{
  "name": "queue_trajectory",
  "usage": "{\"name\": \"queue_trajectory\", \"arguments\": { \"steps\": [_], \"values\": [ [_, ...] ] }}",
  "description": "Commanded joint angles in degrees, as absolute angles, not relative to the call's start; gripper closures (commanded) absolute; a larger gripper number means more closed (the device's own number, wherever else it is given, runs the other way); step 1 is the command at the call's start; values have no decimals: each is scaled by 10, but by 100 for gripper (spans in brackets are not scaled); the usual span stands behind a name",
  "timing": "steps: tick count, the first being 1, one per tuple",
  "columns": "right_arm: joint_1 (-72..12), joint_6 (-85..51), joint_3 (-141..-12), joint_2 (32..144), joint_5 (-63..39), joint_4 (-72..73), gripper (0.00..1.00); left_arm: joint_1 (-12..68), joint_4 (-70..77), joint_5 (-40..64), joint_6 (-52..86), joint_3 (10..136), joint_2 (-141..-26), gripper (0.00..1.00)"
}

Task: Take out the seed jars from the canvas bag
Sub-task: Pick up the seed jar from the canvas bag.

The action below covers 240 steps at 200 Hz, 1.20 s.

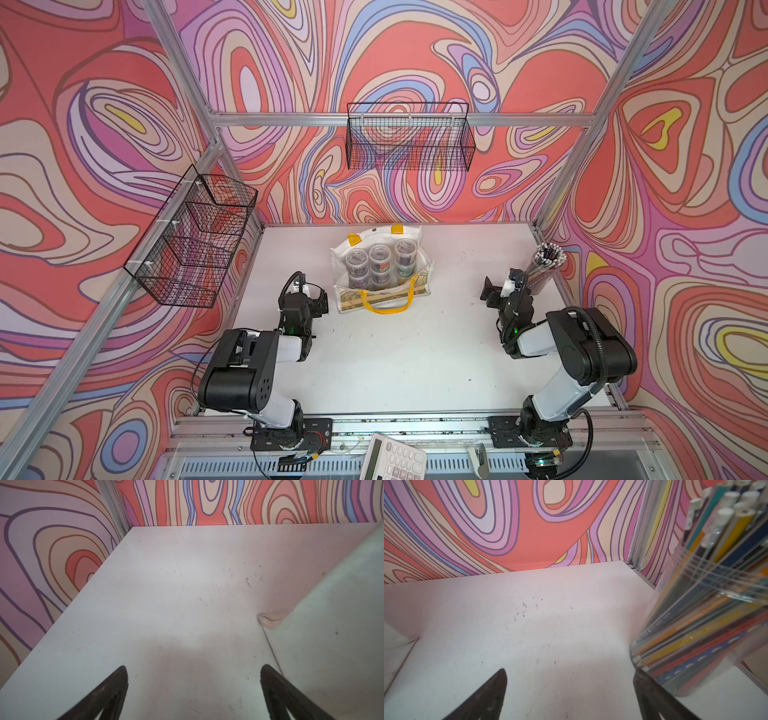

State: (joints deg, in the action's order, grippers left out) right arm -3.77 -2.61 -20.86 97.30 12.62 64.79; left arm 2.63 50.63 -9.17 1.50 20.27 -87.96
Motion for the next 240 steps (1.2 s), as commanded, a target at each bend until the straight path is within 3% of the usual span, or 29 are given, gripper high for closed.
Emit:
{"name": "queue_trajectory", "arguments": {
  "steps": [1,176,190,209,223,240],
  "values": [
    [-36,-19,-218,981,133,663,2,25,520,-25,-16,211,-882,0],
    [-36,-19,-217,977,127,663,2,23,522,-47,-6,210,-882,0],
    [-37,-11,-255,904,110,514,2,24,570,-45,-7,175,-856,0],
    [-37,-47,-410,835,104,241,2,40,567,-112,-3,136,-764,0],
    [-51,-75,-506,833,84,132,2,62,486,-174,13,152,-678,0],
    [-81,-170,-605,859,121,41,2,62,314,-153,86,220,-589,0]
  ]
}}
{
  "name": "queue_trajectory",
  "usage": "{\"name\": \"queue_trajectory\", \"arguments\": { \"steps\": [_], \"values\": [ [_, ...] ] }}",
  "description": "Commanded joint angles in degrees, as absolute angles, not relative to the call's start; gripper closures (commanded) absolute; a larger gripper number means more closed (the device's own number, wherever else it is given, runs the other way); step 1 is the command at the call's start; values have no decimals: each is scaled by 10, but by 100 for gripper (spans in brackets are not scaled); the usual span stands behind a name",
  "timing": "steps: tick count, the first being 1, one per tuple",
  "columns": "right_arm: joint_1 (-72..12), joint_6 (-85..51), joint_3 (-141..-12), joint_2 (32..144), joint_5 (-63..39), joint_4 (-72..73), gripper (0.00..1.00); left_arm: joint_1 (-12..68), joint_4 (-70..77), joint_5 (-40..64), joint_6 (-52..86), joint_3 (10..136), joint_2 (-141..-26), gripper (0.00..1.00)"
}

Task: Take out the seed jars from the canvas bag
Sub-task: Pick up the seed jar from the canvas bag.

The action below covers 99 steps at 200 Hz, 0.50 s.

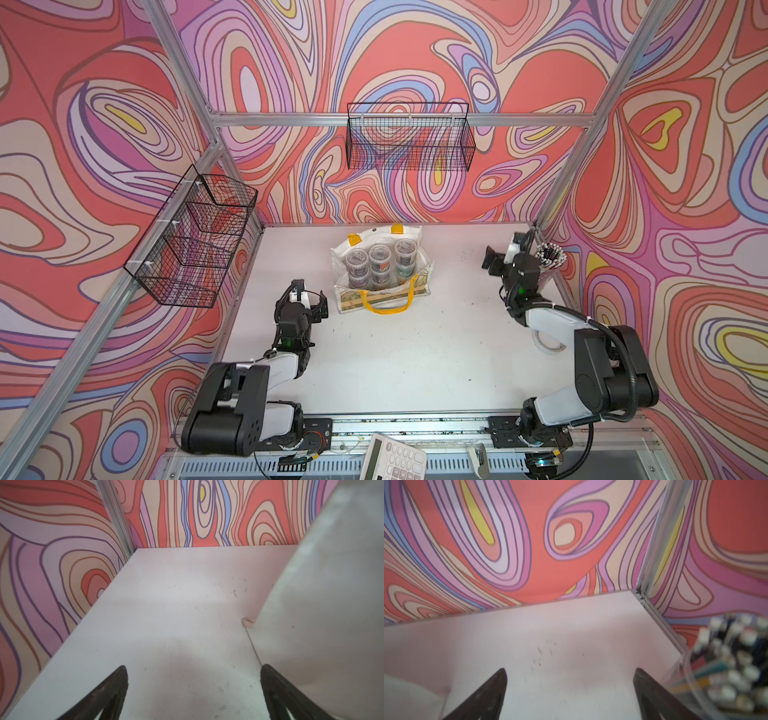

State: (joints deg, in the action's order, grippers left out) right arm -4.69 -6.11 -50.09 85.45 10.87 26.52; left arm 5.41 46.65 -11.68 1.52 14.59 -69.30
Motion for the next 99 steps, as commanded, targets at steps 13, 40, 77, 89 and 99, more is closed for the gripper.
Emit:
{"name": "queue_trajectory", "arguments": {
  "steps": [13,40,77,89,99],
  "values": [
    [-82,-198,-654,877,26,0,2,61,237,-126,123,263,-551,0],
    [-75,-227,-601,883,-63,89,2,62,120,-116,211,332,-498,0],
    [-195,-127,-511,808,226,186,2,60,-45,-83,213,435,-483,5],
    [-207,-131,-473,784,238,222,2,59,-89,-64,210,469,-493,5],
    [-206,-139,-493,782,242,162,2,59,-112,-41,206,491,-503,5]
  ]
}}
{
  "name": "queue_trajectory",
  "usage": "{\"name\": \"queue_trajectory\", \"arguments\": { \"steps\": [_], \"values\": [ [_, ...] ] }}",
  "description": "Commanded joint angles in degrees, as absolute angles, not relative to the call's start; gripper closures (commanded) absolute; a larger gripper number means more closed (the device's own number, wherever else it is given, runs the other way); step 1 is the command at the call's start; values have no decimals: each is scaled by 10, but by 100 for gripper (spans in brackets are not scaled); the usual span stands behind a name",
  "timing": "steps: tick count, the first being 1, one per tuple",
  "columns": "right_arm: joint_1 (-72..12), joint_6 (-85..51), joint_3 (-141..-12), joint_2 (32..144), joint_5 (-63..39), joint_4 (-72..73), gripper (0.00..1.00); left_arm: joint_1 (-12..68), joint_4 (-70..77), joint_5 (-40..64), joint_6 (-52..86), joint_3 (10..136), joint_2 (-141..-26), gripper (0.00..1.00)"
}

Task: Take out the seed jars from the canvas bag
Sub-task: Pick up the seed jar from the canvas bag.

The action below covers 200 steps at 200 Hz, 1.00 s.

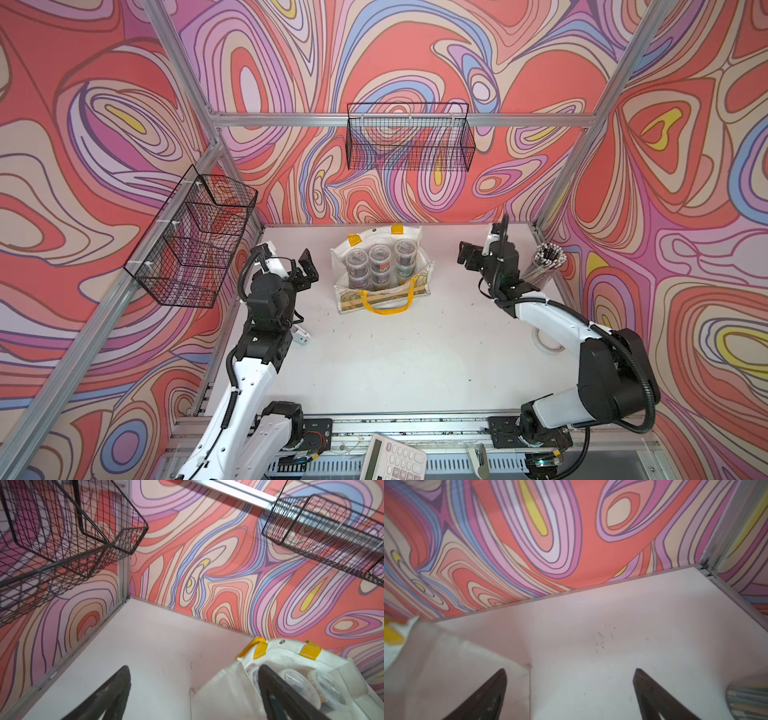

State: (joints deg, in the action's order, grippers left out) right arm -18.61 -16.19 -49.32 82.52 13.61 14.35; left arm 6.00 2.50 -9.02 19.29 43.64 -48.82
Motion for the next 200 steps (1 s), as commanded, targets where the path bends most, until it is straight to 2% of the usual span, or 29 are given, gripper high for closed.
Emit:
{"name": "queue_trajectory", "arguments": {
  "steps": [1,20,35,53,85,116,147,185,200],
  "values": [
    [-206,-139,-496,782,242,158,2,59,-113,-39,206,493,-504,6],
    [-206,-162,-537,787,223,60,2,59,-130,-7,195,525,-524,6],
    [-209,-155,-461,738,164,154,3,59,-140,15,179,544,-543,7],
    [-215,-152,-367,680,168,295,2,59,-159,39,160,570,-567,7],
    [-216,-160,-386,683,170,246,2,59,-187,80,119,614,-613,8],
    [-261,-96,-345,655,282,299,2,59,-221,127,87,671,-662,10],
    [-290,-28,-386,683,373,238,2,59,-224,151,71,698,-700,11],
    [-306,-31,-426,702,365,192,2,58,-247,163,55,722,-732,13],
    [-305,-48,-429,703,316,188,2,59,-240,166,60,716,-731,13]
  ]
}}
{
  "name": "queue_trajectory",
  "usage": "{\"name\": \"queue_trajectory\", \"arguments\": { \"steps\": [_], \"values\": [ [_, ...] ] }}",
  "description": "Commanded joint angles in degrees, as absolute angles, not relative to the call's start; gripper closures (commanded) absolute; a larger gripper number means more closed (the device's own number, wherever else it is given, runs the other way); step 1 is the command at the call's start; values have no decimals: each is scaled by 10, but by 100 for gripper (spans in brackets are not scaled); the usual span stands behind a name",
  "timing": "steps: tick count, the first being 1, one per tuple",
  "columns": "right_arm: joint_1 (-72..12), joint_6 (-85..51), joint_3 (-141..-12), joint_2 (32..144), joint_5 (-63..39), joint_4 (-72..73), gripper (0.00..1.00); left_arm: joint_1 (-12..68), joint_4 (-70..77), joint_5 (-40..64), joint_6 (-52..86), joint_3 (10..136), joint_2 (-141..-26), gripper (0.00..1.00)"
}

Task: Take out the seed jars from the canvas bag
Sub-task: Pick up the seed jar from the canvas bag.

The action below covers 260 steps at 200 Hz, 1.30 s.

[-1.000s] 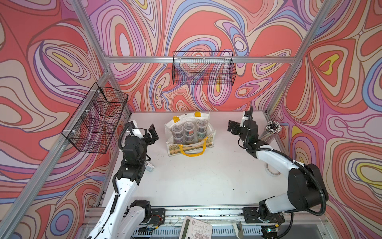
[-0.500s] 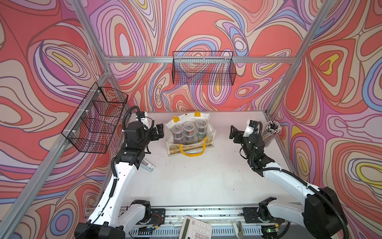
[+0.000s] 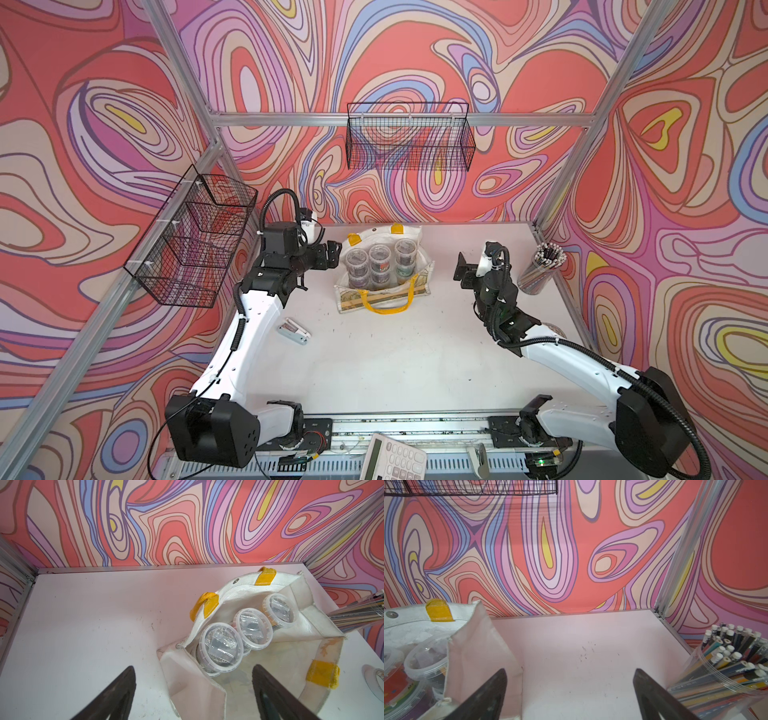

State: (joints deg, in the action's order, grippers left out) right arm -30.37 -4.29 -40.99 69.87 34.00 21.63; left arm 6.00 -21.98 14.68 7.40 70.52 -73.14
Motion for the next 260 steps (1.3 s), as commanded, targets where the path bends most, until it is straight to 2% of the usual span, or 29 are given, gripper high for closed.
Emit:
{"name": "queue_trajectory", "arguments": {
  "steps": [1,50,105,138,195,243,260],
  "values": [
    [-305,-50,-429,703,311,188,2,59,-239,166,60,715,-731,13],
    [-269,-138,-437,679,62,200,2,59,-223,179,61,695,-724,12],
    [-99,-280,-412,677,-138,244,2,59,-210,195,59,679,-707,12],
    [-35,-322,-402,690,-214,272,2,59,-206,199,60,672,-705,12],
    [-26,-306,-412,691,-178,198,2,59,-223,221,36,690,-720,12],
    [-46,-271,-421,672,-100,117,2,100,-246,109,-30,733,-769,12],
    [-67,-252,-434,675,-71,94,3,105,-252,103,-45,766,-802,12]
  ]
}}
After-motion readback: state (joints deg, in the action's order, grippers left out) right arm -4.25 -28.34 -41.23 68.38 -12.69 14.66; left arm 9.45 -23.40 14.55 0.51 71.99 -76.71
